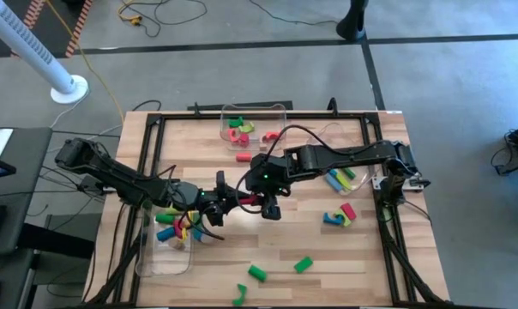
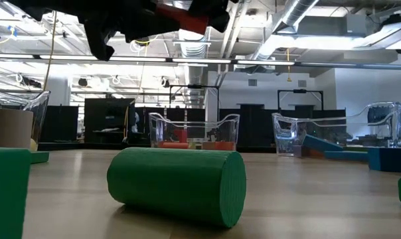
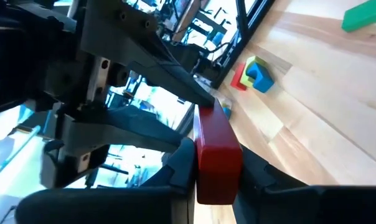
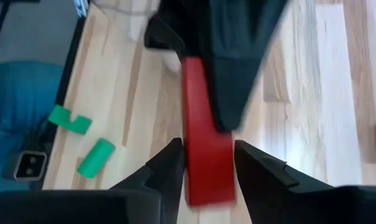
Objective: Sort blocks by size
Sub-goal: Put the red rectangular block into the right transparent bin
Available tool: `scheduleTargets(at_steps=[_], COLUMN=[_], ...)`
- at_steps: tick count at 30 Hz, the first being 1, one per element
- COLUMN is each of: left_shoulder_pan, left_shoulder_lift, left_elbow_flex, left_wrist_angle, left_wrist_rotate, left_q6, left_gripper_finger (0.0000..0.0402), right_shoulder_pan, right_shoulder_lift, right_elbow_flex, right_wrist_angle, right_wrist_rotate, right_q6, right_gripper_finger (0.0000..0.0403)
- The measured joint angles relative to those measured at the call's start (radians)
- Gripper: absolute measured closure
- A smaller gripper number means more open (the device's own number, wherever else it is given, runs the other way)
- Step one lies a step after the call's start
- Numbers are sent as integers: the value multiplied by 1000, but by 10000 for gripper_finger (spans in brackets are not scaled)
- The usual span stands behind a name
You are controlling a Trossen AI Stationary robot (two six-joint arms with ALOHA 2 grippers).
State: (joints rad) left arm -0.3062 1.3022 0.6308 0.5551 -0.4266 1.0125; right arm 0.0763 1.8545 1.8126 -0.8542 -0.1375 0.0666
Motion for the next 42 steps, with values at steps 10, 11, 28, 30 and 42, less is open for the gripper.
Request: scheduleTargets(at_steps=[10,11,28,30,42], left_shoulder_pan=[-1,-1,117,133,301], left_shoulder_lift=[0,0,0,0,-1], left_elbow_flex=[0,0,0,0,0], left_wrist_angle=[-14,-14,1,26,170], left_wrist_rotate=[6,6,145,167,452], left_q6=[-42,-49,-242,-267,-530], left_gripper_finger=[346,346,347,347,347], right_shoulder_pan=[-2,-5,15,18,70], right_shoulder_lift=[-1,-1,-146,-185,-395], right_elbow_flex=[0,0,0,0,-165], right_wrist_angle=[-82,-100,-287,-298,-266], right_wrist_rotate=[11,13,323,351,516], right_q6=[-76,-77,-83,-70,-59], right_gripper_finger=[154,148,143,143,143])
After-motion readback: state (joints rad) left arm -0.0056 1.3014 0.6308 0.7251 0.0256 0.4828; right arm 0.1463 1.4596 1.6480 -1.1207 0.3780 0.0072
